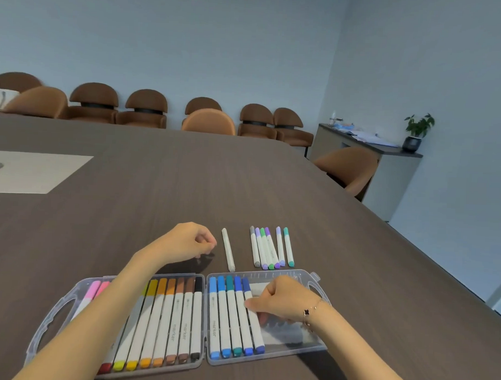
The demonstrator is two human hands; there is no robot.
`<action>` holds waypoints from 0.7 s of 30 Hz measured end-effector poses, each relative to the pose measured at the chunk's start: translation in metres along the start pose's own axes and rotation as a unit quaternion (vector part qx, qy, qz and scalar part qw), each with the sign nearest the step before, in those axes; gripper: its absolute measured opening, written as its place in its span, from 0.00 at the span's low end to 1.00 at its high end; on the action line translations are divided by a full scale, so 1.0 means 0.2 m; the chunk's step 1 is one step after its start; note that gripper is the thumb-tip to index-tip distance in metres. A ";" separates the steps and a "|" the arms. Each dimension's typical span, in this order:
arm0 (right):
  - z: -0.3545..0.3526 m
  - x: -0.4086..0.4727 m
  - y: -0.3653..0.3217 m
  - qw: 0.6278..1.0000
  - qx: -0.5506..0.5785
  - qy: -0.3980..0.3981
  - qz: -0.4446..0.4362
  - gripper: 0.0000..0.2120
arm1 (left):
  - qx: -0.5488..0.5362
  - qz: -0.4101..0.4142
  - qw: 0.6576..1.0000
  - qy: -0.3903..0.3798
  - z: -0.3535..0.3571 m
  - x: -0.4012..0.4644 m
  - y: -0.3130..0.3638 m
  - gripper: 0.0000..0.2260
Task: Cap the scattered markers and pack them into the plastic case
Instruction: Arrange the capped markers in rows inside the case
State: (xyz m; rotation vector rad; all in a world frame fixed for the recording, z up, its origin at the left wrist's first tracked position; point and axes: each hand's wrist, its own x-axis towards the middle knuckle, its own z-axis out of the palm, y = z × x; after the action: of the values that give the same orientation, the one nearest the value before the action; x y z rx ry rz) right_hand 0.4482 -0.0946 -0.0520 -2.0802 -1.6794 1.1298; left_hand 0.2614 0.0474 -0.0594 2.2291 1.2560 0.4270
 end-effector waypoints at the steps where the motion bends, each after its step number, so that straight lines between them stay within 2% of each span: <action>1: 0.00 0.00 0.00 1.000 -0.003 0.002 -0.003 0.15 | 0.001 0.002 1.000 -0.002 0.02 0.00 0.00 0.04; 9: -0.01 0.06 -0.01 0.997 -0.072 -0.012 -0.023 0.15 | -0.033 -0.022 0.998 0.042 0.11 0.09 0.08 0.04; 15: 0.01 0.08 0.06 0.999 -0.047 -0.004 -0.024 0.16 | -0.016 0.009 1.000 -0.001 0.16 0.39 0.38 0.06; 21: 0.03 0.09 0.13 0.998 -0.011 0.048 -0.050 0.16 | 0.077 -0.076 0.993 -0.047 0.36 0.64 0.51 0.11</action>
State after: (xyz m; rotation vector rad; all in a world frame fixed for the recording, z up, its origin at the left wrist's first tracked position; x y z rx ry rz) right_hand 0.4644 -0.0873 -0.0799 -2.0053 -1.7365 0.9695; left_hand 0.4334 0.0923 -0.0559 2.2309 1.4380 0.1709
